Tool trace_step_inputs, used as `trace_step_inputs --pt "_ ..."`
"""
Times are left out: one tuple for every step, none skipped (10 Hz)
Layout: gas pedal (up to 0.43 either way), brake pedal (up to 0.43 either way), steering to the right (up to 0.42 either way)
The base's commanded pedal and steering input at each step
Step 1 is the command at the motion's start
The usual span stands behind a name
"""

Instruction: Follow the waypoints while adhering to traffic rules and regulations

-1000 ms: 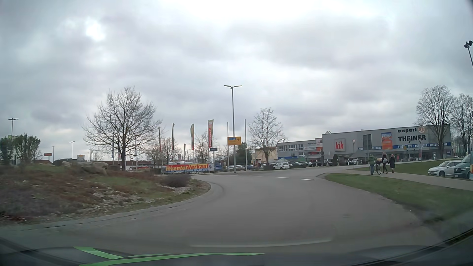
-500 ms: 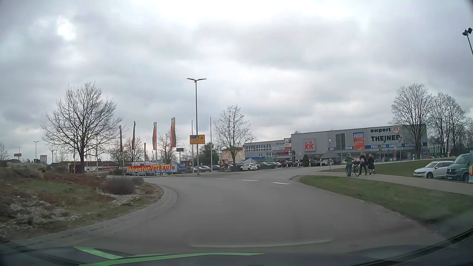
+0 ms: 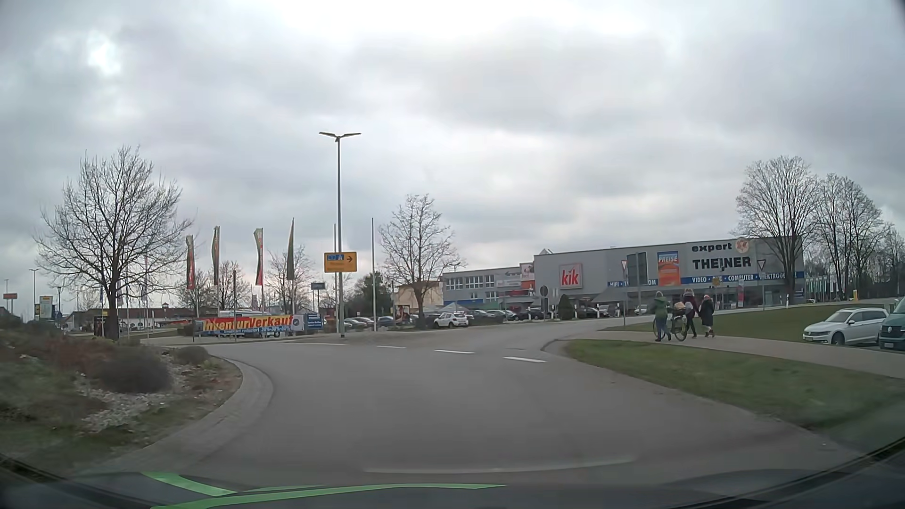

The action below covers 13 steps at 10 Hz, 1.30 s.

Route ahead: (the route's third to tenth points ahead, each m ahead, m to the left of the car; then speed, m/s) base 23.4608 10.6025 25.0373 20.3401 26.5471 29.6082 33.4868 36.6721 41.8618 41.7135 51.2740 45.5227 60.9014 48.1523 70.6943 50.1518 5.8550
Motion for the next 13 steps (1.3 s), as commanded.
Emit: trace_step_inputs --pt "0.157 0.0 -0.007" --pt "0.157 0.0 -0.035" --pt "0.157 0.0 -0.057" --pt "0.169 0.0 -0.074" --pt "0.169 0.0 -0.083" --pt "0.169 0.0 -0.098" --pt "0.169 0.0 -0.121" --pt "0.169 0.0 -0.139" --pt "0.169 0.0 -0.158" --pt "0.169 0.0 -0.173" --pt "0.157 0.0 -0.188" --pt "0.157 0.0 -0.2" --pt "0.157 0.0 -0.21"
